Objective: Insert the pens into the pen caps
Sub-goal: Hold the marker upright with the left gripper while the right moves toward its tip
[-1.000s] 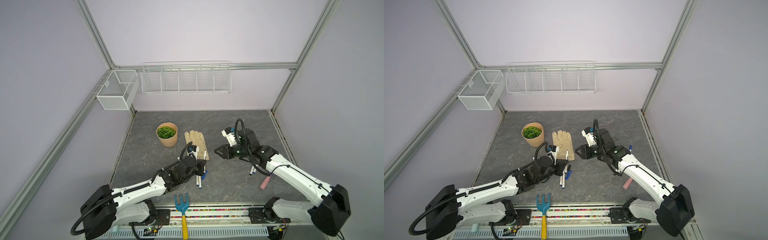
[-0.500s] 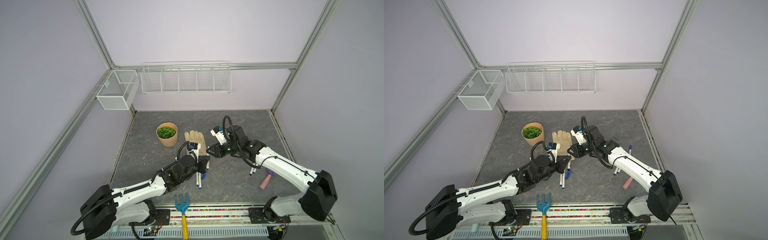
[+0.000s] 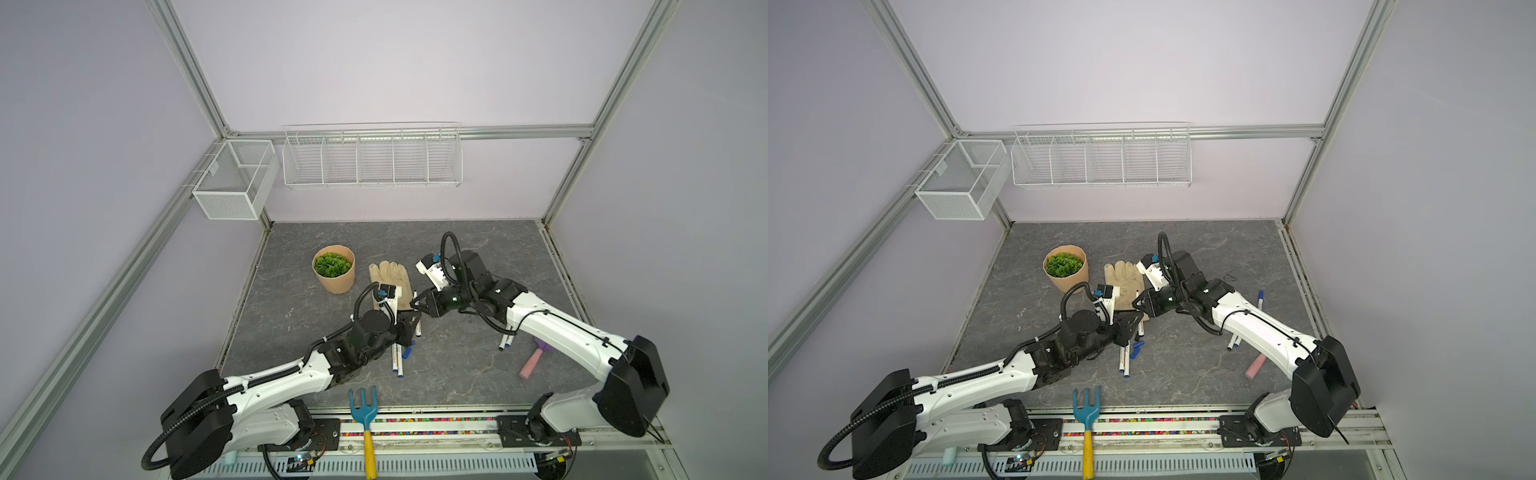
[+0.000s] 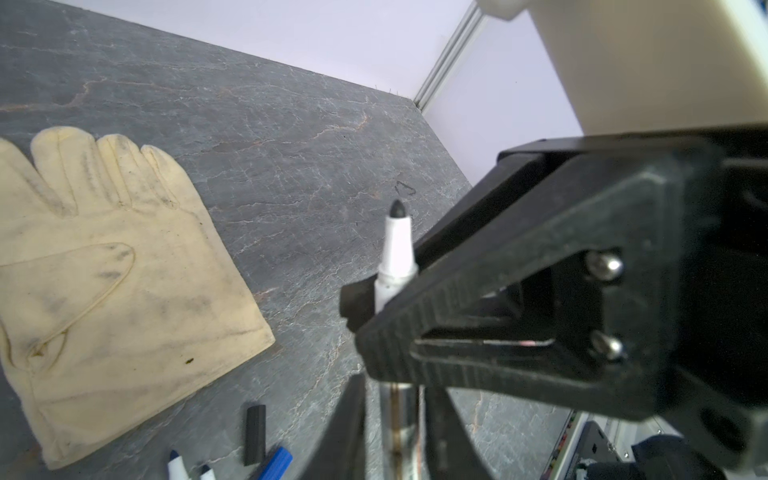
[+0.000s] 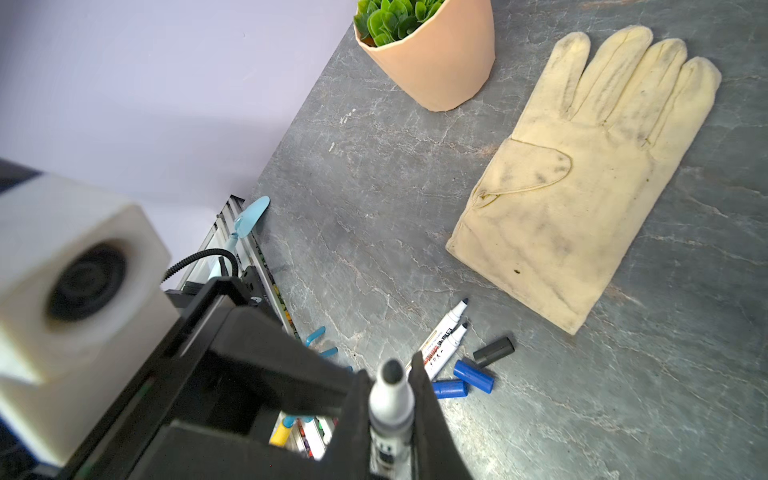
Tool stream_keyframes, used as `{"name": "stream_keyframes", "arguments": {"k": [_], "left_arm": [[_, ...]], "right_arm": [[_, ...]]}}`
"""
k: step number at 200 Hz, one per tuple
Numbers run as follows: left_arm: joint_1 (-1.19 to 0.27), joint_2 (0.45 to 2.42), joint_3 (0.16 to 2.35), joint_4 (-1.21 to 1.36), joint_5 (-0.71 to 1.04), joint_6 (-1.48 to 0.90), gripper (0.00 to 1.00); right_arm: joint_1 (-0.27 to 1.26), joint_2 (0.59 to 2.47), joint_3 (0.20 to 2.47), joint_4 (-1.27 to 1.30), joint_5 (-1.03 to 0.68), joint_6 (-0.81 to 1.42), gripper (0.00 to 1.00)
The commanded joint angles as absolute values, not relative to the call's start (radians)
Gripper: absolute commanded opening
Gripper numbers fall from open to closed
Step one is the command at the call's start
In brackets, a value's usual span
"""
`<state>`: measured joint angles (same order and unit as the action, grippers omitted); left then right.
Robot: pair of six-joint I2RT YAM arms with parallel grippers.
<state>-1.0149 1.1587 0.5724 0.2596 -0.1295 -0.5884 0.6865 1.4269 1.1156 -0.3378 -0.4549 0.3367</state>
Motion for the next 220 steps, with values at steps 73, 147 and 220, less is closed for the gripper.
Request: {"name": "stream_keyframes", "arguments": {"k": [73,147,220], "left_arm": [[-1.019,1.21,0.612,0.253,-0.084,-0.561,0.34],[-1.019,1.197,0.639,0.26,-0.082,-0.546,0.01],[-1.019,1.01,0.538,-0.101,-0.472,-0.77,0.0]], "right_arm": [[0.65,1.388,1.121,-0.305,-0.556,0.39,0.07],[0.636,1.407,1.117,-0.332,-0.536,0.393,0.07],[0.684,1.61,1.197,-0.587,-0.341,0.234,0.52]]}}
